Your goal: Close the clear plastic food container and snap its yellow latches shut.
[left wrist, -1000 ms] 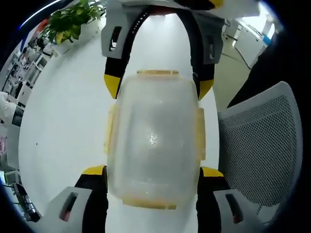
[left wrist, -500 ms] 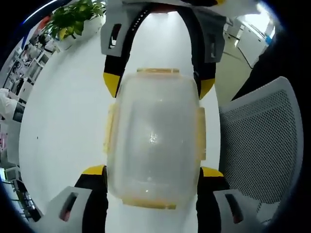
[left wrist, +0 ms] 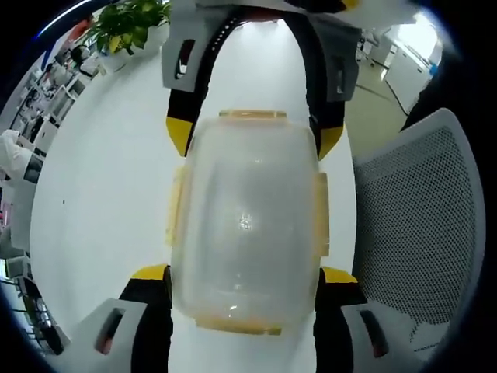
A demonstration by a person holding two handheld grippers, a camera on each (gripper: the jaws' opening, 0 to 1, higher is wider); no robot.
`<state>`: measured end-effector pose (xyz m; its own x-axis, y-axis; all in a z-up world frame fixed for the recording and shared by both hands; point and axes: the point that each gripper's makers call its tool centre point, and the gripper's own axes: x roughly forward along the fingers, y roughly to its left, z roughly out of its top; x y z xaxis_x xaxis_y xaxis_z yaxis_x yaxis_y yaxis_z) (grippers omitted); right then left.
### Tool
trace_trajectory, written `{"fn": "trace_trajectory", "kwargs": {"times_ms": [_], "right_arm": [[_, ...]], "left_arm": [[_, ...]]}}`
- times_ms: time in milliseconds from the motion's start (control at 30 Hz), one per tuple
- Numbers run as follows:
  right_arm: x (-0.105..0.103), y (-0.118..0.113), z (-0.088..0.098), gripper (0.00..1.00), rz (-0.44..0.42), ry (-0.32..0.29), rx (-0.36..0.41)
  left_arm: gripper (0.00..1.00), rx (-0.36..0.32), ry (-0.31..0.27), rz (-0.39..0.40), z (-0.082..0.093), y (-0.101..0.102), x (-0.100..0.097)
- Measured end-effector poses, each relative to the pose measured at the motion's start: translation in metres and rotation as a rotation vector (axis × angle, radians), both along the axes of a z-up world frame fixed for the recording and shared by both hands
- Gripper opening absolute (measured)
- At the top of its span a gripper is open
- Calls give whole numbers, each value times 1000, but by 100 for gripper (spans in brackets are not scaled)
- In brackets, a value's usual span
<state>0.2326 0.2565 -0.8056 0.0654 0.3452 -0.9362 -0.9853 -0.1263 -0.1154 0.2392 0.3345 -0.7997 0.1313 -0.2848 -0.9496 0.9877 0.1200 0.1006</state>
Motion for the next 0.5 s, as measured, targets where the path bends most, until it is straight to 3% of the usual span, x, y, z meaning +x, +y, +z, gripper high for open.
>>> {"fn": "trace_trajectory", "kwargs": {"times_ms": [500], "right_arm": [[18,32,0,74,-38,-1,-10]], "left_arm": [[72,9,1,-34,0,31,21]]}}
